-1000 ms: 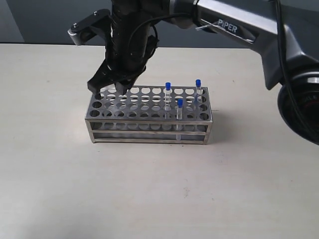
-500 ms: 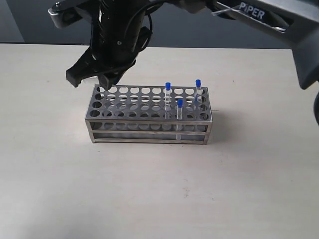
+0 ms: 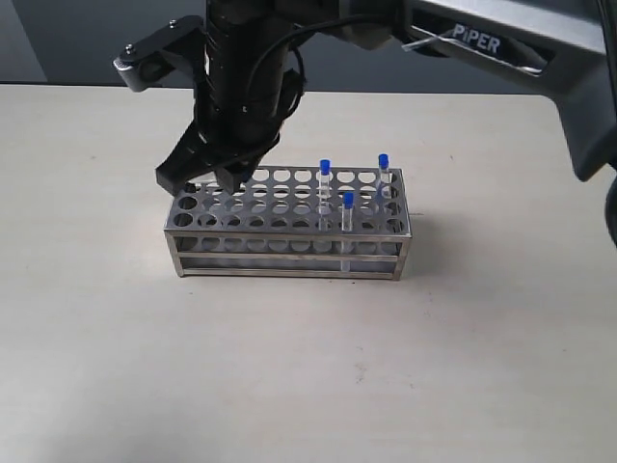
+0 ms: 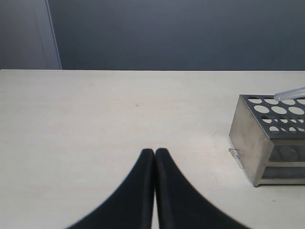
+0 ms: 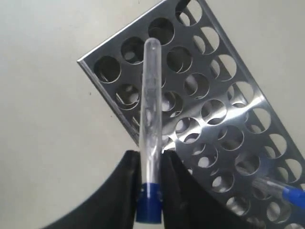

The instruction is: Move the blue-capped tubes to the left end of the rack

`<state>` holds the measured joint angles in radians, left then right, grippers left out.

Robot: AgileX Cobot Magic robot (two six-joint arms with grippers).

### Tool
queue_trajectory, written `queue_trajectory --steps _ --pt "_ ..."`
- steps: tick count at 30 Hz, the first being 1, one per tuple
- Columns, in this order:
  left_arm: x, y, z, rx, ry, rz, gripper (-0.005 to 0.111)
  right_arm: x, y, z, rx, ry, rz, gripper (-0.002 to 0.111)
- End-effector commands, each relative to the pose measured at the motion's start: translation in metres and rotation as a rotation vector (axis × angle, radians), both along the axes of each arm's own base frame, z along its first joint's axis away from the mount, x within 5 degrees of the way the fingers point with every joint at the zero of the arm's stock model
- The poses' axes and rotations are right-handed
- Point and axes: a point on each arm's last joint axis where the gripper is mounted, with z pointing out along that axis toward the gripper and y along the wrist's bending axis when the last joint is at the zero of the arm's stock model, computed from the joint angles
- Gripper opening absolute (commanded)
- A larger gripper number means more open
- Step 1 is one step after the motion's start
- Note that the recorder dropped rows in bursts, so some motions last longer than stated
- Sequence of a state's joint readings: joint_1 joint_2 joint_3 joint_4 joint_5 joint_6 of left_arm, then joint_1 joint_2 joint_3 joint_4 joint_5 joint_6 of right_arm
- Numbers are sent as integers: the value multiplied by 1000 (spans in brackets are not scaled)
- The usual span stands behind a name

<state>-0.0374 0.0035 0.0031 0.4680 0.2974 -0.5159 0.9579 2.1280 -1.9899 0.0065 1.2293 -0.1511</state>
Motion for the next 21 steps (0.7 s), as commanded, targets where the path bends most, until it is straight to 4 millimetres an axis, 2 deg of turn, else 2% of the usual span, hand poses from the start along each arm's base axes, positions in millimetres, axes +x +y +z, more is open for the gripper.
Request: queue_trajectory --steps 1,5,14,21 --pt "0 -1 2 0 -14 -8 1 11 -2 -6 -66 -90 39 -1" --pt "0 0 2 0 -12 -7 1 19 3 -13 -86 -117 41 -1" --pt "0 0 2 0 -12 -7 1 28 15 -6 -73 -190 170 -1" --pt "0 0 2 0 -12 -7 1 31 13 -5 -107 -231 238 -1"
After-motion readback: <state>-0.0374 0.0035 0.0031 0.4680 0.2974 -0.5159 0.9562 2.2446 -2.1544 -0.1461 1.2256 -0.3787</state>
